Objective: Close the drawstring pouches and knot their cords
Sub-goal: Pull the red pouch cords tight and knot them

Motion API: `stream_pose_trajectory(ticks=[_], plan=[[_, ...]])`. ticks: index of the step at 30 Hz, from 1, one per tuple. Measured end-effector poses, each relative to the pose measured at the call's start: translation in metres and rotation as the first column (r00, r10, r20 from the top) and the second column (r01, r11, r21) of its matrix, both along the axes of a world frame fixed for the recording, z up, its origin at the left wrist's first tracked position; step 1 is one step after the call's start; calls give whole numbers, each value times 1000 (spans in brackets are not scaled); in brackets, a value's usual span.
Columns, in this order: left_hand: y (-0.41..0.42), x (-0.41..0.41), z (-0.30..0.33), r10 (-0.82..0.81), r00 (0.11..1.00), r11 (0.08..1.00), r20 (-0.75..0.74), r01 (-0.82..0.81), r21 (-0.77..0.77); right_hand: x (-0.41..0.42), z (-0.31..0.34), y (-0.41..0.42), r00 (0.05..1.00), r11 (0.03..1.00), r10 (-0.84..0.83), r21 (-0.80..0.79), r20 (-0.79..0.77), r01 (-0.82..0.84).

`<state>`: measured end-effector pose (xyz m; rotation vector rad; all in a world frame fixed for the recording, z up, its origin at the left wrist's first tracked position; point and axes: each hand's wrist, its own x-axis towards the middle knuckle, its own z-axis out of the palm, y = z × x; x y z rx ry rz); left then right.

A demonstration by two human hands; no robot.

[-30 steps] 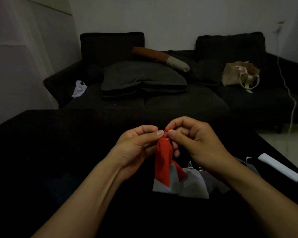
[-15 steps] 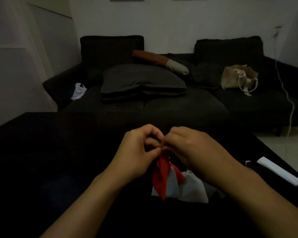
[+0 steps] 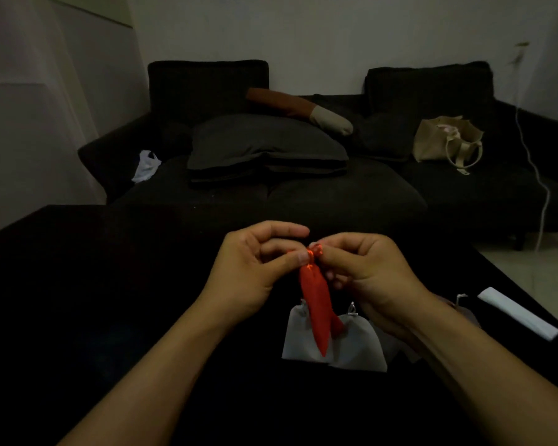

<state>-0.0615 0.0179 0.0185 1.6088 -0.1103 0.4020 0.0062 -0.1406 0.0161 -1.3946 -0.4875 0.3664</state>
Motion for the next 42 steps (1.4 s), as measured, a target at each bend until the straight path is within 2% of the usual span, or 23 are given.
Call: stream_pose_trajectory(ticks=[3,8,13,15,17,19,21,23,24,25,27,30,34,37,39,42], plan=[[-6,1,-5,84,995,994,53,-88,62,0,-2,3,992,998,-67,9,-108,68],[-12,4,-11,225,968,964,107,-237,121,-2,-4,2,995,1000,-7,8,-100,8],[-13,4,-18,363,914,874,180,-401,275,-4,-4,4,999,1000,3,18,-53,-2],[-14,2,-18,393,889,815,234,-455,358,-4,-5,4,997,1000,2,13,-79,-1],[-16,1,-17,397,886,797,242,-463,388,-4,-6,4,993,1000,6,6,-117,-5],[-15,2,-16,373,909,851,187,-415,322,-2,-7,3,991,1000,21,11,-134,-20],[-12,2,-14,318,944,935,89,-327,136,-1,-8,3,992,998,68,11,-103,-68],[-10,3,-12,247,969,968,6,-246,-49,1,-6,1,989,991,133,-13,-65,-134],[-8,3,-11,231,973,971,-2,-230,-66,2,-5,-1,986,987,157,-30,-60,-159],[-7,3,-10,228,974,974,18,-227,-23,4,-5,-2,982,983,177,-42,-65,-180],[-4,2,-10,229,964,951,135,-251,179,6,-5,-3,973,976,211,-36,-96,-216],[0,1,-8,169,918,812,359,-335,477,6,-6,0,959,969,244,-4,-148,-247],[10,4,-9,79,856,664,511,-427,613,5,-5,4,947,966,258,41,-191,-254],[12,4,-8,19,870,599,492,-404,691,2,-3,6,938,974,225,62,-263,-216],[10,4,-7,-21,896,565,444,-356,744,1,-3,6,938,983,179,23,-298,-180],[9,3,-3,-49,941,499,336,-268,824,2,-7,6,962,984,124,-97,-245,-152]])
